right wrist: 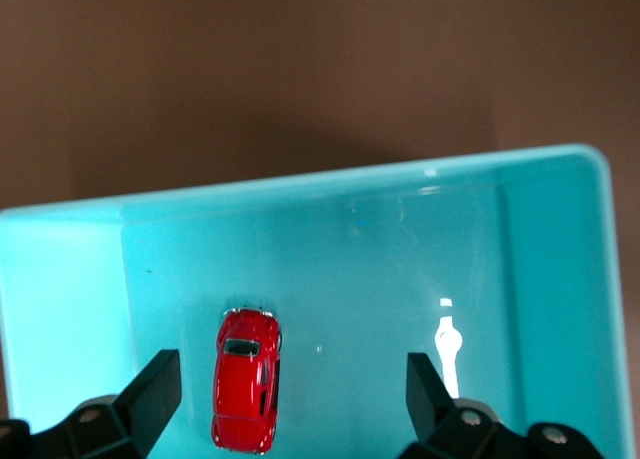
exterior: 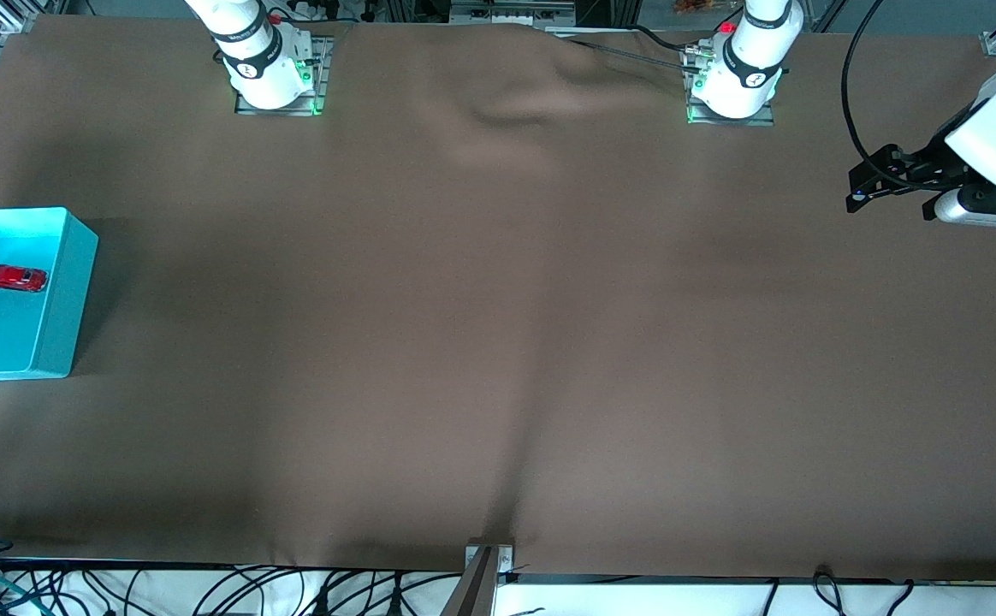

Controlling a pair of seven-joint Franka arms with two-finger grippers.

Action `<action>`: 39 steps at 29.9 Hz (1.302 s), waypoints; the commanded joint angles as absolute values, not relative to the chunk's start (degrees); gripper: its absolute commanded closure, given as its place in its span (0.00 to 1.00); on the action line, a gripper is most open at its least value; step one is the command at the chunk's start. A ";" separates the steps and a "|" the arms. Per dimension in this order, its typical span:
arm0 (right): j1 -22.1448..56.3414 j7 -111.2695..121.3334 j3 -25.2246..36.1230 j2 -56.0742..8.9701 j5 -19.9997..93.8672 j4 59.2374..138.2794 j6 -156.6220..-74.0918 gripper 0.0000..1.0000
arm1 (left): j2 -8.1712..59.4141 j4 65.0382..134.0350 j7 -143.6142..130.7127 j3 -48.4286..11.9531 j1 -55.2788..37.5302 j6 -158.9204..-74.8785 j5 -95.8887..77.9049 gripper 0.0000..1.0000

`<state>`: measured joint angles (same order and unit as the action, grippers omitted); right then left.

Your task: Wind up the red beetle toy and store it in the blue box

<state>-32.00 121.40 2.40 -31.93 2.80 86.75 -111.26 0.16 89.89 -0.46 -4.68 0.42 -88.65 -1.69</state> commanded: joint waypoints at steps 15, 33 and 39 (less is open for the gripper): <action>-31.99 78.42 -10.10 -13.98 2.72 86.04 -91.59 0.00 | 1.23 87.71 -0.53 -5.01 0.79 -87.28 -1.41 0.00; -31.99 18.67 -22.67 -7.47 1.94 85.96 -88.42 0.00 | 1.23 87.01 -0.62 -5.01 0.79 -87.28 -1.41 0.00; -31.99 1.86 -28.03 -7.47 -2.46 84.91 -88.51 0.00 | 1.23 87.01 -0.62 -4.92 0.79 -87.28 -1.41 0.00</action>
